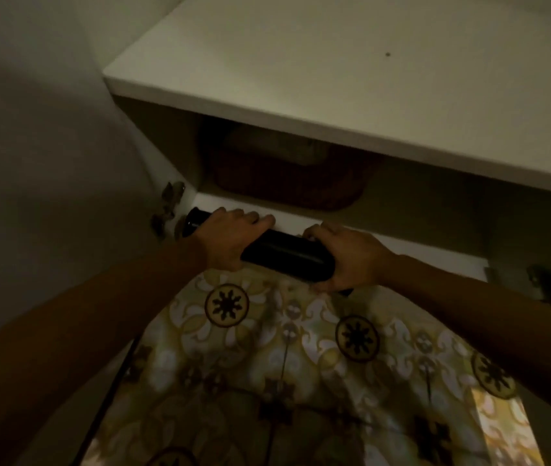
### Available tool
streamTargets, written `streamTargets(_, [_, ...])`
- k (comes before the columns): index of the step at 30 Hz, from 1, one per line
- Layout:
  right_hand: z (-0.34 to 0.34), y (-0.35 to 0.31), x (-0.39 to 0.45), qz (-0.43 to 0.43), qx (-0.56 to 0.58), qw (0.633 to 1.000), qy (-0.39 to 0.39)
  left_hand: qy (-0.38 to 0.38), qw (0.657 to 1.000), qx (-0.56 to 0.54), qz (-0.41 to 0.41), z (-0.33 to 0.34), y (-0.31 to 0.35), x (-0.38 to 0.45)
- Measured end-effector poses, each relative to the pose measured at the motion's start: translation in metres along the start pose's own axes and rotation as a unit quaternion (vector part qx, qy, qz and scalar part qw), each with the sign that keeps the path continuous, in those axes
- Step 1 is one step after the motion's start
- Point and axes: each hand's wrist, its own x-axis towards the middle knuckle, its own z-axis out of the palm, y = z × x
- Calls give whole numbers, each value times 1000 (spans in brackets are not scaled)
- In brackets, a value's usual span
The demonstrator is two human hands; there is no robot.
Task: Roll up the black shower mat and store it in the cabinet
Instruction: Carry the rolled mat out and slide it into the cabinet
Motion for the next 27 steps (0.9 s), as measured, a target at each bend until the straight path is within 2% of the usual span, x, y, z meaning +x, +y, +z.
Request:
streamTargets(6, [7,-1,19,-2,-81,994,68,20,998,-67,-5,-13,-26,10])
streamTargets(10, [3,4,31,38,-79,995,52,40,996,-50,-62,-20,-27,27])
streamTargets(13, [1,9,40,65,-78,994,41,27,994,-62,-83,-17,-29,37])
streamTargets(22, [10,-6,71,58,-90,993,45,-23,985,-138,-102,15,-66,39])
streamTargets(27, [21,6,71,59,-103,991,55,-51,989,-100,-99,22,-69,40])
